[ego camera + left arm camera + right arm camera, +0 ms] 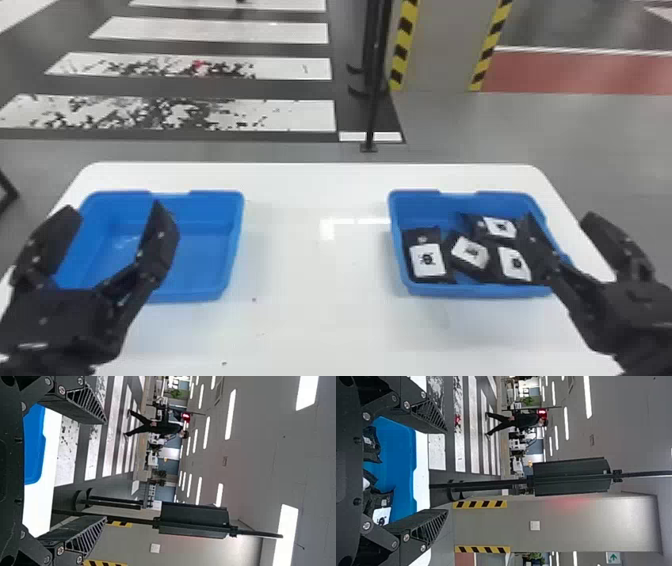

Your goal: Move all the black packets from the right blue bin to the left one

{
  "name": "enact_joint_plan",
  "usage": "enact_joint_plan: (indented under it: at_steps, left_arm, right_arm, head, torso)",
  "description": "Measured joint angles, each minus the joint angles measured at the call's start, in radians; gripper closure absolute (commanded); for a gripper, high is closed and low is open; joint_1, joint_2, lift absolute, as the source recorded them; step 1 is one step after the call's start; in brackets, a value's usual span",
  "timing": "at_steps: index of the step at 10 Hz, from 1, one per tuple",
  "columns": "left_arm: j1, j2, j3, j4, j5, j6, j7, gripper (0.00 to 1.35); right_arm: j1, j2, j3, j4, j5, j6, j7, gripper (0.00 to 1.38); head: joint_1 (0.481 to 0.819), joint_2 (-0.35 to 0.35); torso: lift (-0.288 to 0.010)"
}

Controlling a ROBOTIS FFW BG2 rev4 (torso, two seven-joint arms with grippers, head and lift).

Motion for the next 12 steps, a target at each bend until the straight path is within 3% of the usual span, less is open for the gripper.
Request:
enact_joint_plan:
  at_steps: [9,12]
  left_arm:
    - [-0.007,0.000,0.000,0.000,0.000,0.015,-0.007,0.19]
    - [-0.005,0.000,0.000,0.000,0.001,0.017,-0.010,0.19]
  right_arm:
    - [-0.007,-0.004,-0.002,0.005,0.001,0.015,0.000,0.34]
    - [-0.051,-0.016,0.016,0.002,-0.001,0.111,0.002,0.36]
  head:
    - [0.695,-0.056]
    - [0.695,-0.043]
  torso:
    - [-0.140]
    - [-0.140]
